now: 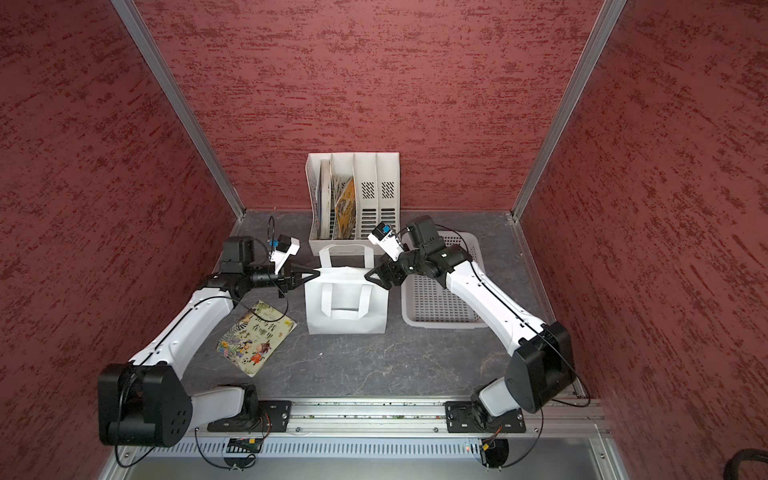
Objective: Place the ice pack in the delivery bag
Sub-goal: Seal the delivery bag at the center of the board.
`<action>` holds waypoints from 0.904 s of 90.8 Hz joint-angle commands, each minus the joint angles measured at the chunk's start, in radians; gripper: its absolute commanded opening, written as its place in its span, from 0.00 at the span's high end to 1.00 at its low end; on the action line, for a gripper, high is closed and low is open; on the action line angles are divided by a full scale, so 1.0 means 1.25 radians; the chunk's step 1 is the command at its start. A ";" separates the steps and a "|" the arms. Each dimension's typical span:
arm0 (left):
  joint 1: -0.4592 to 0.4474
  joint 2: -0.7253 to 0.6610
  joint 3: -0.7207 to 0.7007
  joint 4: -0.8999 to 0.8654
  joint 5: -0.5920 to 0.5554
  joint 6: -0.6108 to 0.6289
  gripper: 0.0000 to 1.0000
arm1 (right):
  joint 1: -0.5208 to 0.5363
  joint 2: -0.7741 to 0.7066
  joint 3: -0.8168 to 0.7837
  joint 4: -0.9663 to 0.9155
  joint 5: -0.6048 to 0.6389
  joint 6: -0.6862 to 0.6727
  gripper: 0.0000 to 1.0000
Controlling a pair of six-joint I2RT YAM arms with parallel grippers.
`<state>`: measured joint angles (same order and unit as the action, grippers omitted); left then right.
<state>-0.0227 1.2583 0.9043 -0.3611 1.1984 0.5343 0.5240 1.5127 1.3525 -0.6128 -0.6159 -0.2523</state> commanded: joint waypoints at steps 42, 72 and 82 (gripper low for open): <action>-0.004 0.021 0.038 -0.059 0.013 0.043 1.00 | 0.004 0.033 0.069 -0.096 -0.001 -0.038 0.29; -0.003 0.041 0.047 -0.070 0.037 0.049 1.00 | -0.131 -0.227 -0.239 0.218 -0.101 0.033 0.02; -0.002 0.042 0.048 -0.073 0.044 0.052 1.00 | -0.133 -0.218 -0.295 0.237 -0.132 -0.001 0.02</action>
<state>-0.0227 1.3037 0.9455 -0.4156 1.2270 0.5781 0.3588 1.2224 1.0428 -0.4103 -0.7101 -0.2260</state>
